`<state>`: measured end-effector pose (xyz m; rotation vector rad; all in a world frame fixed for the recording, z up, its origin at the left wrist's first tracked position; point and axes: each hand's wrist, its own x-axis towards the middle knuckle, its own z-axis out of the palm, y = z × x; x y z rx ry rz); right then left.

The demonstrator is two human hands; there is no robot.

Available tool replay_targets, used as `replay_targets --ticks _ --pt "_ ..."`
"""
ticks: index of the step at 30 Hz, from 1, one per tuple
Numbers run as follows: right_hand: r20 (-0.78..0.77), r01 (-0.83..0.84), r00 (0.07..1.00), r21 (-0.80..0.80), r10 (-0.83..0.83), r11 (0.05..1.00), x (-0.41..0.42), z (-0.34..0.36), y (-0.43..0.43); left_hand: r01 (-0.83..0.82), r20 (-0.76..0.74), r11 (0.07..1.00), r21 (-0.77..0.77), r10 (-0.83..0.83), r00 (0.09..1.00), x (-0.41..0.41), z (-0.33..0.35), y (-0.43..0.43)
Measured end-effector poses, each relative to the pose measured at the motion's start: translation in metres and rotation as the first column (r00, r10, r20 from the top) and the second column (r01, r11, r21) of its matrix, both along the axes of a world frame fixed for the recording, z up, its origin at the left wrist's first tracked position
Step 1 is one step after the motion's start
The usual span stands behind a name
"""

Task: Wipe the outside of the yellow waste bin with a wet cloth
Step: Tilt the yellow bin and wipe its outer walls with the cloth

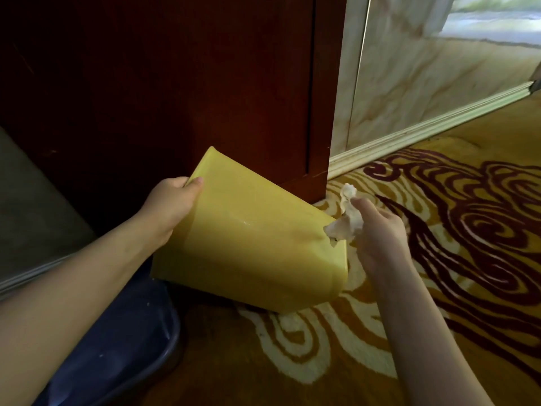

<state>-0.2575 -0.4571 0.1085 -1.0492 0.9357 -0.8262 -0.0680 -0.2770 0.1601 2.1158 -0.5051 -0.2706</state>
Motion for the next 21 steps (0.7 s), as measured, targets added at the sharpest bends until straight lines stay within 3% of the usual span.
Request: replay_targets --ticks 2,4,6,8,11,15,18,21 --pt "-0.029 0.032 0.999 -0.108 -0.035 0.994 0.01 0.005 0.004 0.001 -0.002 1.0 -0.003 -0.001 1.0 0.0 0.0 -0.001" --pt "-0.134 0.098 0.98 -0.323 -0.148 0.941 0.021 0.005 0.007 0.007 0.0 1.0 0.0 -0.007 1.0 0.0 0.0 -0.001" --pt "-0.219 0.093 0.928 -0.643 -0.3 0.76 0.031 0.006 0.013 0.012 -0.005 1.0 0.0 -0.012 1.0 -0.001 0.0 -0.002" --pt "-0.258 -0.013 0.899 -0.825 -0.355 0.565 0.042 0.006 0.024 0.018 -0.004 1.0 -0.005 -0.018 1.0 -0.002 0.0 -0.002" --pt "-0.309 -0.17 0.919 -0.87 -0.244 0.463 0.062 0.003 0.047 0.028 0.012 1.0 -0.002 -0.028 1.0 -0.004 0.0 -0.003" --pt "-0.366 -0.37 0.925 -0.811 0.1 0.454 0.076 -0.006 0.072 0.037 0.004 0.999 -0.018 -0.037 0.999 -0.004 -0.001 -0.003" --pt "-0.357 -0.361 0.928 -0.778 0.11 0.514 0.073 -0.011 0.066 0.037 0.014 0.999 -0.016 -0.037 0.999 -0.003 -0.002 0.0" --pt "-0.444 -0.394 0.896 -0.811 -0.016 0.433 0.071 -0.02 0.058 0.037 0.0 0.999 -0.016 -0.037 0.999 -0.003 -0.002 -0.001"
